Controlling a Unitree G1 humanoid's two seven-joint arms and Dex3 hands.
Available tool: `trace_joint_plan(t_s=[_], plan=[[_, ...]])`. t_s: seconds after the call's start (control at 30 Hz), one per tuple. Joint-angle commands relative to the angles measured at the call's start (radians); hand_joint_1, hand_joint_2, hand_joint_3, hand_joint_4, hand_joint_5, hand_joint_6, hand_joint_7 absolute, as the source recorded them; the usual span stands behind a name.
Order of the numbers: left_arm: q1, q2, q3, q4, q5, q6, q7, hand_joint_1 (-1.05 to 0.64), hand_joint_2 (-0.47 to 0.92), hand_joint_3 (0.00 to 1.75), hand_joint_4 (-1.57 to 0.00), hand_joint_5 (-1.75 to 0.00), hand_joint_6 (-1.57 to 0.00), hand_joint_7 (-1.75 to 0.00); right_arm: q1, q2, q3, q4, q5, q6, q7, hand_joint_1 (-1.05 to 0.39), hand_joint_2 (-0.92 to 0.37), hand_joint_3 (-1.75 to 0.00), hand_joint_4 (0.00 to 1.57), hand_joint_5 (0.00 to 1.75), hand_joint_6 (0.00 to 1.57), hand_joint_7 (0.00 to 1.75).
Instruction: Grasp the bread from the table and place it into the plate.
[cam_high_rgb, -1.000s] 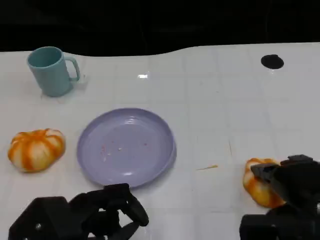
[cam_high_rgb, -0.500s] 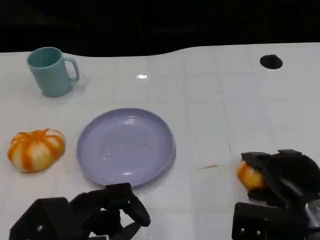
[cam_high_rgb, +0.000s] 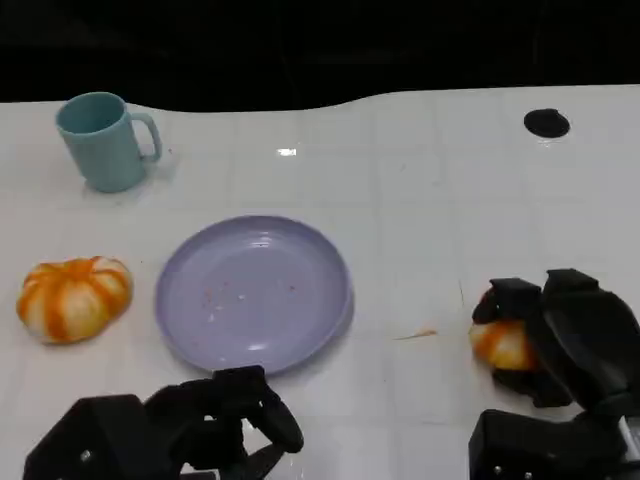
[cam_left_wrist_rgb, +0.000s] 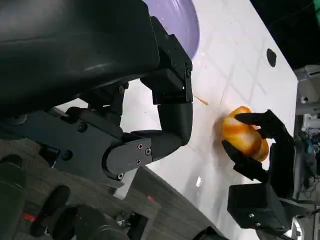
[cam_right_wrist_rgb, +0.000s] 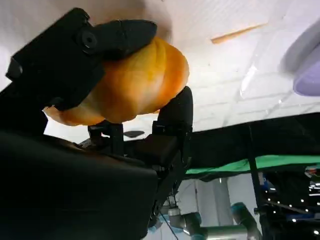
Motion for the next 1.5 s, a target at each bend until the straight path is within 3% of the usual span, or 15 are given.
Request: trace_joint_plan(t_s=[0.03,0.07,0.13,0.3,0.5,0.6,0.67,0.77,1.1,1.43,1.47,1.5], plan=[[-0.015,0.002,-0.002,0.008,0.012,0.006,0.009,-0.35,0.83,0.68,-0.66,-1.75,-0.59,-1.46,-0.025,-0.012,-0.013,-0.049,0.035,-0.035,-0.011,-0.12,-0.41,-0.98,0.94,1.75,0.82,1.43],[-0.017,0.003,-0.004,0.011,0.016,0.002,0.008,-0.34,0.83,0.68,-0.66,-1.75,-0.60,-1.47,-0.028,-0.009,-0.013,-0.058,0.038,-0.037,-0.009,-0.12,-0.40,-0.96,0.94,1.75,0.75,1.62],[-0.018,0.001,-0.006,0.010,0.018,0.007,0.008,-0.34,0.83,0.69,-0.66,-1.75,-0.59,-1.47,-0.032,-0.003,-0.012,-0.087,0.048,-0.038,0.006,-0.12,-0.39,-0.94,0.94,1.75,0.71,1.71],[-0.009,-0.002,-0.007,0.007,0.024,-0.003,0.006,-0.33,0.83,0.69,-0.64,-1.75,-0.59,-1.47,-0.038,0.016,-0.003,-0.150,0.105,-0.084,0.048,-0.09,-0.32,-1.09,0.97,1.75,0.74,1.66],[0.001,-0.001,-0.015,-0.003,0.038,-0.005,0.009,-0.34,0.83,0.69,-0.64,-1.75,-0.59,-1.47,-0.070,0.091,0.026,-0.143,0.150,-0.112,0.093,-0.09,-0.26,-1.25,0.98,1.75,0.78,1.59],[0.009,-0.005,-0.015,-0.008,0.039,-0.009,0.010,-0.34,0.83,0.68,-0.66,-1.75,-0.59,-1.47,-0.108,0.138,0.045,-0.103,0.177,-0.118,0.123,-0.10,-0.28,-1.26,0.95,1.75,0.78,1.55],[0.011,-0.004,-0.016,-0.010,0.043,-0.011,0.009,-0.35,0.83,0.68,-0.64,-1.75,-0.59,-1.47,-0.137,0.172,0.056,-0.075,0.193,-0.113,0.140,-0.12,-0.29,-1.28,0.92,1.75,0.71,1.68],[0.013,-0.010,-0.016,-0.015,0.035,0.000,0.009,-0.33,0.83,0.68,-0.63,-1.75,-0.59,-1.47,-0.190,0.224,0.072,-0.026,0.193,-0.101,0.154,-0.13,-0.31,-1.29,0.92,1.75,0.68,1.74],[0.015,-0.015,-0.037,-0.031,0.048,0.012,0.015,-0.32,0.83,0.68,-0.64,-1.75,-0.59,-1.46,-0.368,0.356,0.120,0.205,0.201,-0.119,0.128,-0.13,-0.35,-1.22,0.91,1.75,0.66,1.74],[0.020,-0.025,-0.056,-0.055,0.062,0.034,0.023,-0.30,0.82,0.71,-0.66,-1.75,-0.59,-1.45,-0.504,0.443,0.123,0.441,0.242,-0.109,0.157,-0.15,-0.47,-1.11,0.82,1.75,0.69,1.47],[0.021,-0.027,-0.059,-0.057,0.062,0.036,0.023,-0.30,0.82,0.71,-0.67,-1.75,-0.60,-1.45,-0.516,0.454,0.116,0.466,0.260,-0.102,0.181,-0.14,-0.49,-1.08,0.77,1.75,0.69,1.41],[0.021,-0.028,-0.061,-0.058,0.063,0.037,0.024,-0.31,0.82,0.71,-0.67,-1.75,-0.60,-1.46,-0.527,0.462,0.109,0.485,0.280,-0.095,0.207,-0.15,-0.54,-1.00,0.72,1.58,0.70,1.23]])
